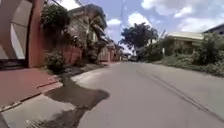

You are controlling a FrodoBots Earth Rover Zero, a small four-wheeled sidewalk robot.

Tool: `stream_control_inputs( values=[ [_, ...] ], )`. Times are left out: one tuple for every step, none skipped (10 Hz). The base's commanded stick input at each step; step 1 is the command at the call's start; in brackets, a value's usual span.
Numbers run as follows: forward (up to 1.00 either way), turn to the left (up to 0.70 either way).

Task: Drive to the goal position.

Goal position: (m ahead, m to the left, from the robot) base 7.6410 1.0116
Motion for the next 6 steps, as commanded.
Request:
stream_control_inputs(
  values=[
    [1.00,-0.19],
    [1.00,-0.33],
    [1.00,-0.40],
    [1.00,-0.40],
    [1.00,-0.40],
    [1.00,-0.20]
  ],
)
